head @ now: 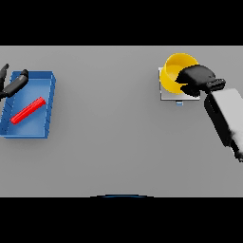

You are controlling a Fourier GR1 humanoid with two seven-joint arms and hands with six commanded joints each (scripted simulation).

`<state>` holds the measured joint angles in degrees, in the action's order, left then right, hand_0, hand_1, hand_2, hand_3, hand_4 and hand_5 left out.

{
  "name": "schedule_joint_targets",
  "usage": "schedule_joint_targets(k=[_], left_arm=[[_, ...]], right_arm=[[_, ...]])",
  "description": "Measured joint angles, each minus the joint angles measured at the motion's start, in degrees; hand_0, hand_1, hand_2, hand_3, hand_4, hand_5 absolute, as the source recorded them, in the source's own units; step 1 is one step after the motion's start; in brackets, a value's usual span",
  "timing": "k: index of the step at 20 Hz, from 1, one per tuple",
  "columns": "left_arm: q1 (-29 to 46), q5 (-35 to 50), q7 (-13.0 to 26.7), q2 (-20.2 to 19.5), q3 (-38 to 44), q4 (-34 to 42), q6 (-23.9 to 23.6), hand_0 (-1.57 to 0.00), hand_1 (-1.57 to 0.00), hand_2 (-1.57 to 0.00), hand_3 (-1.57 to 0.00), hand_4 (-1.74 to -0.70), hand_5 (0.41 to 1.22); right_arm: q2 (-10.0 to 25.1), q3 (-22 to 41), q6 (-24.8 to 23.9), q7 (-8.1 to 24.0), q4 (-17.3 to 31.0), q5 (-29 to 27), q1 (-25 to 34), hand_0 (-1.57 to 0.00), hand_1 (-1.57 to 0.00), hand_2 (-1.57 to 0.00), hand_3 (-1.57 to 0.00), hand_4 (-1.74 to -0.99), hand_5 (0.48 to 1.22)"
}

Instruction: Pick up the red beaker and tilt it to pour out 1 green nut into yellow bowl. Pick up the yellow bowl and place it on the metallic measuring scale.

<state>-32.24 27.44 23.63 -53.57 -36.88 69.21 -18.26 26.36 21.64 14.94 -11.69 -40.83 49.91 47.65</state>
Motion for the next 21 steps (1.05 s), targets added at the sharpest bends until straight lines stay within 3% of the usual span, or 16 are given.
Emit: schedule_joint_targets(k=[2,4,5,6,8,12,16,19,21], left_arm=[[0.35,-0.51,-0.2,-0.41,-0.02,-0.09,-0.62,0.0,0.0,0.0,0.0,-0.73,0.712],[0.56,-0.15,-0.74,-0.69,0.21,0.22,-0.33,0.0,0.0,0.0,0.0,-0.73,0.715],[0.33,-0.23,-0.29,-0.16,-0.08,-0.03,-0.28,0.0,0.0,0.0,0.0,-0.73,0.717],[-0.24,-0.25,0.04,-0.27,0.15,-0.8,0.01,0.0,0.0,0.0,0.0,-0.73,0.72],[-0.1,0.0,-0.34,0.01,0.18,-0.74,0.23,0.0,0.0,0.0,0.0,-0.73,0.728],[-1.05,-0.2,-0.13,1.31,-0.09,-2.2,0.6,0.0,0.0,0.0,0.0,-0.73,0.712],[-0.57,-0.38,-0.27,0.7,-0.05,-1.52,0.13,0.0,0.0,0.0,0.0,-0.72,0.7],[-0.77,-0.11,-0.09,0.94,0.08,-1.57,0.1,0.0,0.0,0.0,0.0,-0.72,0.696],[-0.34,-0.03,-0.62,0.39,0.19,-1.06,0.3,0.0,0.0,0.0,0.0,-0.72,0.693]], right_arm=[[-0.57,-0.39,0.93,1.17,0.84,0.06,0.22,-1.42,-1.57,-1.36,-1.49,-1.741,1.221],[-0.67,-0.47,1.38,0.7,1.4,0.17,0.6,-1.4,-1.57,-1.39,-1.36,-1.741,1.221],[-0.71,-0.58,1.51,0.48,1.77,0.24,0.79,-1.33,-1.46,-1.42,-1.2,-1.741,1.221],[-0.61,-0.88,1.75,-0.03,1.91,0.08,0.74,-1.13,-1.32,-1.33,-1.06,-1.701,1.221],[-0.45,-1.6,2.27,-0.29,1.26,-0.74,0.05,-0.72,-0.98,-1.04,-0.83,-1.619,1.072],[-0.22,-1.7,3.65,0.42,2.62,-0.69,0.53,-0.29,-0.48,-0.6,-0.57,-1.517,0.902],[0.32,-0.24,3.66,-1.57,2.68,0.56,0.79,-0.12,-0.19,-0.31,-0.41,-1.456,0.827],[-0.43,-0.31,4.5,0.65,3.54,0.63,0.99,-0.06,-0.1,-0.16,-0.32,-1.422,0.785],[0.14,-0.54,5.31,0.23,3.71,0.28,0.76,-0.04,-0.06,-0.1,-0.27,-1.41,0.759]])
